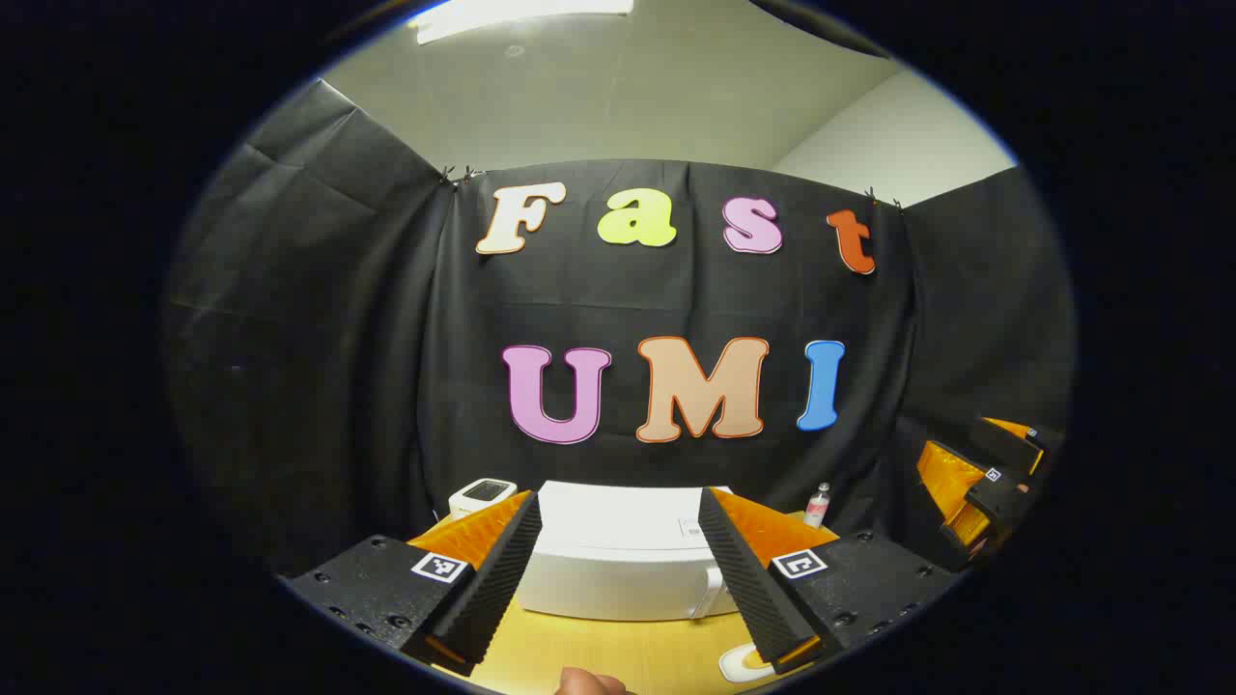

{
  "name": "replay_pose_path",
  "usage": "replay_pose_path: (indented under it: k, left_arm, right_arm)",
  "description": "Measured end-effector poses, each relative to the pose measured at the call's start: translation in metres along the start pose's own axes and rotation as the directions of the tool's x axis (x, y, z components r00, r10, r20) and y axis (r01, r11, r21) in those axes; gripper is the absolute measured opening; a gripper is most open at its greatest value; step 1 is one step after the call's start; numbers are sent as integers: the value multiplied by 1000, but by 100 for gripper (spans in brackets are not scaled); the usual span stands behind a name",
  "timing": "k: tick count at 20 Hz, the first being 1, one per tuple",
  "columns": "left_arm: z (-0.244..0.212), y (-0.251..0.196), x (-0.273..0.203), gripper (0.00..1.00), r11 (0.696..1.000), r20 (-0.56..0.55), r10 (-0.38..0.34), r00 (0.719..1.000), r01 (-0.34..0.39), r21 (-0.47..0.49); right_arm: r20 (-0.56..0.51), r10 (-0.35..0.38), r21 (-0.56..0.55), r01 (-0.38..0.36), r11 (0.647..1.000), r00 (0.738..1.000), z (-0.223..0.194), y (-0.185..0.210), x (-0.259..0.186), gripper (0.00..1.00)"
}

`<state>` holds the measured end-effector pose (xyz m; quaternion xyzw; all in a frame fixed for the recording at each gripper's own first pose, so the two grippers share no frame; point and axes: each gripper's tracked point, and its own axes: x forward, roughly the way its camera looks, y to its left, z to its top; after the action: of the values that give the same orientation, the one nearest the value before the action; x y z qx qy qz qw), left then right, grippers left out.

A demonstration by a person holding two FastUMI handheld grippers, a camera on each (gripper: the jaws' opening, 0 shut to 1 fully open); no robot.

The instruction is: Open the microwave oven with the left hand, put the food in, and close the microwave oven.

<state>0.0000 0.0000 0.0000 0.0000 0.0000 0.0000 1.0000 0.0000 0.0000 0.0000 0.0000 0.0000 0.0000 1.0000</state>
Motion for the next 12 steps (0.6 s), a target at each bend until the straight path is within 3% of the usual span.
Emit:
replay_pose_path:
  k: [5, 6, 10, 12]
  left_arm:
    - [-3, -9, 10, 99, 1000, 0, -18, 1000, 18, -12]
    - [-7, -9, 11, 99, 1000, -10, -18, 1000, 18, -15]
    - [-14, -9, 17, 99, 1000, -30, -10, 999, 10, -12]
    - [-16, -11, 19, 99, 1000, -32, -10, 999, 10, -21]
  right_arm:
    - [-6, -20, 26, 21, 999, 1000, 0, -12, 12, 100]
    - [-5, -20, 20, 20, 1000, 1000, 0, -11, 13, 96]
    - [-15, -15, 14, 15, 1000, 1000, -6, -12, 19, 100]
    - [-18, -9, 16, 9, 1000, 1000, -7, -12, 22, 97]
